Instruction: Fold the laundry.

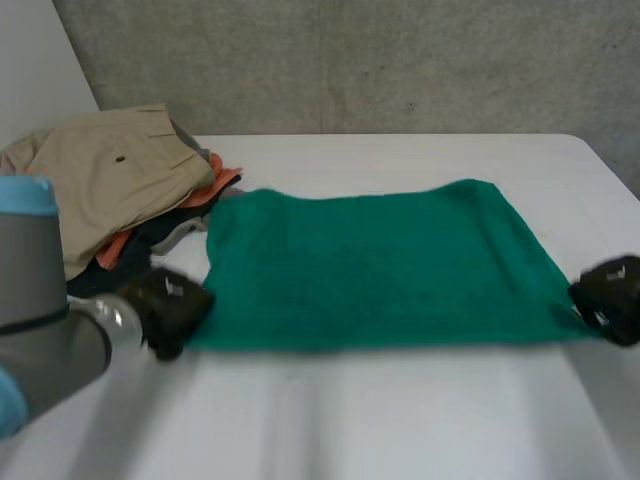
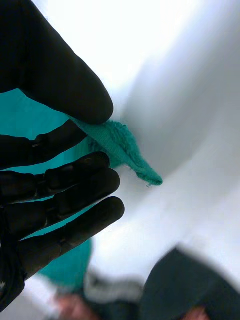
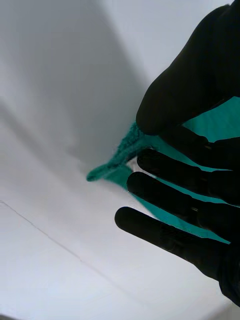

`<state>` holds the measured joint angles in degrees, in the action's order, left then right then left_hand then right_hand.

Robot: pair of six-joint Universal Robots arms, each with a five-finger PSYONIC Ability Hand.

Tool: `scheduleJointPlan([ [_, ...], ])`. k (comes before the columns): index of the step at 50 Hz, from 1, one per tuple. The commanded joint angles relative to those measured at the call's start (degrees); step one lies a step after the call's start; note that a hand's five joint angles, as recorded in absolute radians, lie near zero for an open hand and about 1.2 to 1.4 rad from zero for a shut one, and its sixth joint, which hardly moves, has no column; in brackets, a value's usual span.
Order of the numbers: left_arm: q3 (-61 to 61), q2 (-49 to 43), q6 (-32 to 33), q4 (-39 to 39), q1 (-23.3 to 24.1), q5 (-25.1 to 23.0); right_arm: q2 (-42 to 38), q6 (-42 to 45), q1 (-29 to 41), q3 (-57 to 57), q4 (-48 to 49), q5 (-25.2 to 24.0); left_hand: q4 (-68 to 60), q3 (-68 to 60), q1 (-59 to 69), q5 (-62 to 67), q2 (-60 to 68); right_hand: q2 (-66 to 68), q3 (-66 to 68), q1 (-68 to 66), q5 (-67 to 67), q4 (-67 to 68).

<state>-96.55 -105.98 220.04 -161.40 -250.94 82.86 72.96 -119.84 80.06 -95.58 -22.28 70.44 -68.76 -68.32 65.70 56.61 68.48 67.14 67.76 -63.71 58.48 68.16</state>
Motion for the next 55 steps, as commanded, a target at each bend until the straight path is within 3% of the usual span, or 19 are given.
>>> scheduleJointPlan([
  [1,-0.13,0.07,1.71,7.41,1.59,0.9,3.5,9.1,-0.61,-1.98,-4.88,0.58,-11.24,-11.68,14.3,13.39,11.52,12.86,12.24,-16.29,11.52,11.84],
  [9,12.6,-4.31,-0.4,6.28,1.77,2.04,-1.67,3.05,3.52,4.17,1.54,2.68,-11.24,-11.68,14.3,13.39,11.52,12.86,12.24,-16.29,11.52,11.84],
  [17,33.67,-16.69,-3.92,1.45,2.03,5.29,-11.07,-7.49,7.82,17.42,13.03,7.52,-11.24,-11.68,14.3,13.39,11.52,12.86,12.24,-16.29,11.52,11.84],
  [25,58.73,-29.8,-6.03,-2.07,3.35,3.8,-20.57,-16.64,11.87,34.56,27.28,8.83,-11.24,-11.68,14.3,13.39,11.52,12.86,12.24,-16.29,11.52,11.84],
  [30,74.91,-28.85,-9.27,-6.72,3.18,5.64,-20.5,-23.92,12.84,49.23,38.42,16.37,-11.24,-11.68,14.3,13.39,11.52,12.86,12.24,-16.29,11.52,11.84],
  [33,81.24,-24.73,-16.11,-12.24,3.18,6.69,-18.04,-30.24,12.84,53.38,44.32,19.55,-11.24,-11.68,14.3,13.39,11.52,12.86,12.24,-16.29,11.52,11.84],
  [41,77.58,-19.53,-23.78,-25.71,3.27,5.73,-13.02,-37.57,13.45,49.79,52.43,18.25,-11.24,-11.68,14.3,13.39,11.52,12.86,12.24,-16.29,11.52,11.84],
  [55,59.14,-20.14,-22.9,-26.33,2.91,5.21,-14.42,-36.34,13.37,38.73,46.81,13.94,-11.24,-11.68,14.3,13.39,11.52,12.86,12.24,-16.29,11.52,11.84],
])
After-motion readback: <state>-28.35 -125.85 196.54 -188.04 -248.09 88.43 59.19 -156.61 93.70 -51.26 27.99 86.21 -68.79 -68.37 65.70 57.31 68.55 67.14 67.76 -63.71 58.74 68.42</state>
